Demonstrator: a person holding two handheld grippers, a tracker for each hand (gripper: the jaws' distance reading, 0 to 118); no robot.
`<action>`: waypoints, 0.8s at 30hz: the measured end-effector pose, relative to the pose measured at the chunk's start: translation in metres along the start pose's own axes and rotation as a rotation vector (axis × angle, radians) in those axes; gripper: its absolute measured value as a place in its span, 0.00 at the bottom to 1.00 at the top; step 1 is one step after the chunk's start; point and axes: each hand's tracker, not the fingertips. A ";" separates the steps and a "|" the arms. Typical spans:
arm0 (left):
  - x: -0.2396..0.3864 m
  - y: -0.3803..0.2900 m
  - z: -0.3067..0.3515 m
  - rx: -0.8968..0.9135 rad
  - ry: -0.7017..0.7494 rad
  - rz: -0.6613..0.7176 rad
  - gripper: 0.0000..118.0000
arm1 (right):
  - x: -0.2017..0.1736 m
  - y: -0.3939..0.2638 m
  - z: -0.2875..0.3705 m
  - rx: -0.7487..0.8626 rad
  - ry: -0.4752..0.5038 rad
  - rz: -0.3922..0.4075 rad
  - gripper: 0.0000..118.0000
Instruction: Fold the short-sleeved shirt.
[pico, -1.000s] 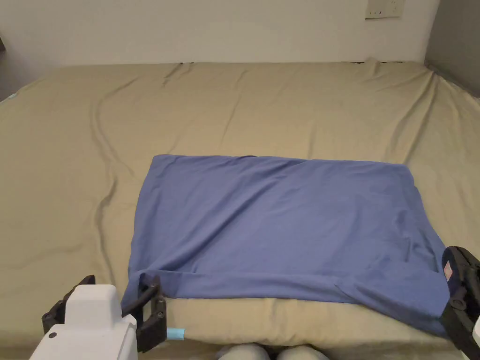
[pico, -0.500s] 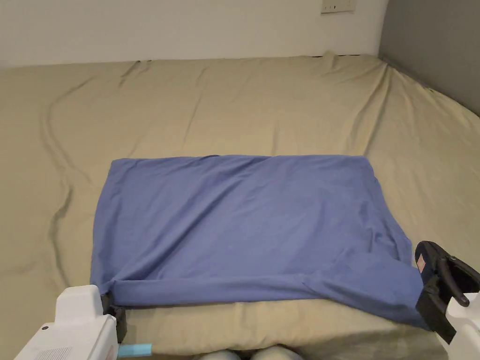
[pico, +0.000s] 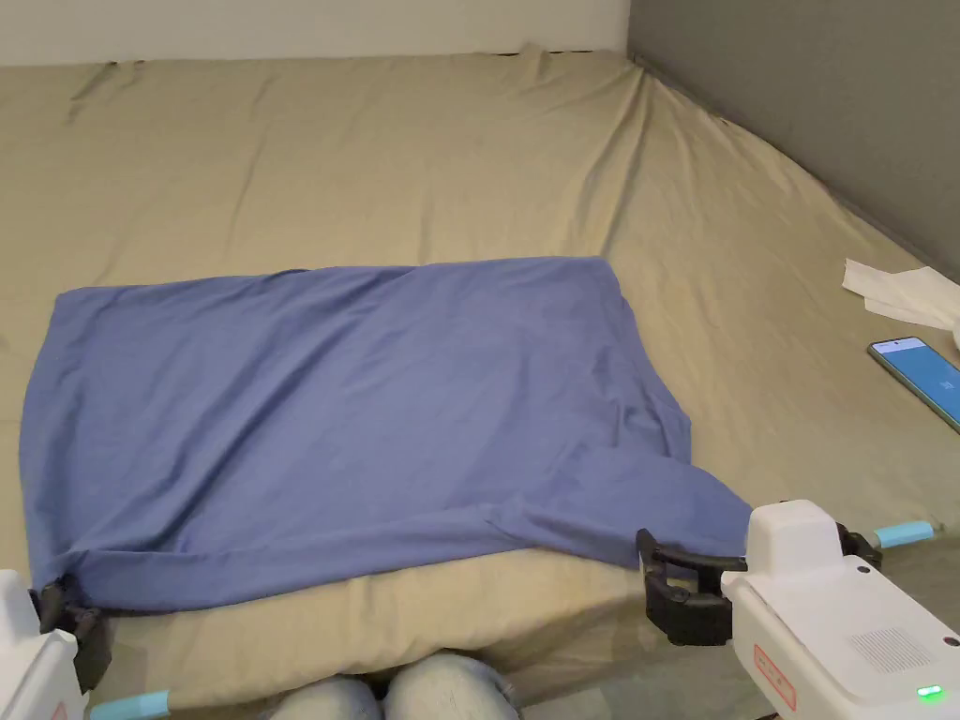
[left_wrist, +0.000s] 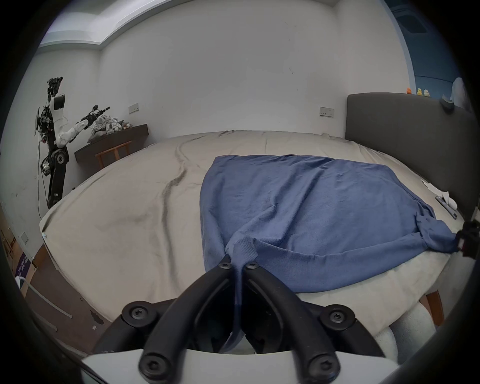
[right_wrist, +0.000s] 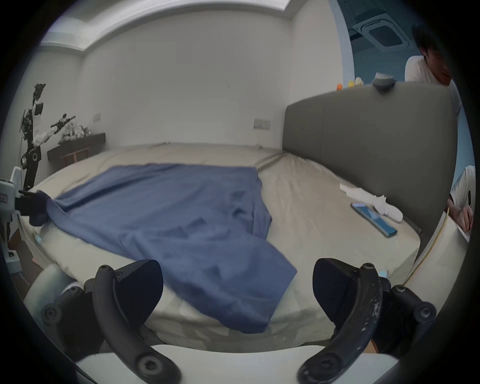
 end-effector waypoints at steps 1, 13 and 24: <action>0.000 0.000 0.000 -0.005 0.000 0.003 0.00 | 0.006 -0.007 -0.002 -0.019 -0.006 -0.004 1.00; -0.002 -0.001 0.017 0.000 0.025 0.014 0.00 | 0.000 -0.004 0.002 0.015 0.098 -0.005 0.09; -0.015 0.017 0.018 -0.012 0.041 -0.020 0.00 | 0.027 0.036 0.006 -0.035 0.091 -0.152 0.09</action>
